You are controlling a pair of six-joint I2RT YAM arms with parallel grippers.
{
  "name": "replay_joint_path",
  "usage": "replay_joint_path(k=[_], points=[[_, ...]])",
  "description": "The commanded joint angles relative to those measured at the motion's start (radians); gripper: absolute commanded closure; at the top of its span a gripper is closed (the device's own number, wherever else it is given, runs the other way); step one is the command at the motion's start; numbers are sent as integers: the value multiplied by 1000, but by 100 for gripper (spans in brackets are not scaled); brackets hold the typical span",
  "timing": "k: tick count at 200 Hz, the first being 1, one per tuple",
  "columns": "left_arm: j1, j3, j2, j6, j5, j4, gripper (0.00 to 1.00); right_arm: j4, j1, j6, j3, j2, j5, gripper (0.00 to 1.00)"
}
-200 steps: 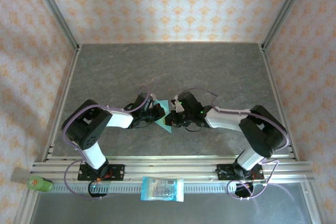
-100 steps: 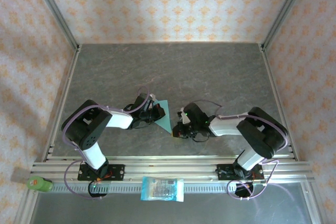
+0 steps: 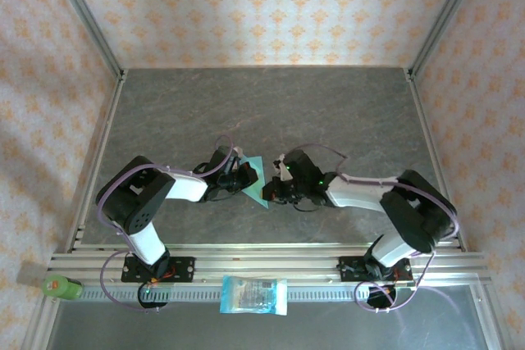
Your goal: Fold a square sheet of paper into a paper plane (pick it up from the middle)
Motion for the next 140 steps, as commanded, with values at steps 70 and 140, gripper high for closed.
replay_joint_path(k=[70,140], points=[[-2,-15,25,16,-45,-75,97,-44,6,-64,160,224,98,100],[-1,-19,20,12,-58,-84,97,12,7,-62,13,228,55,100]])
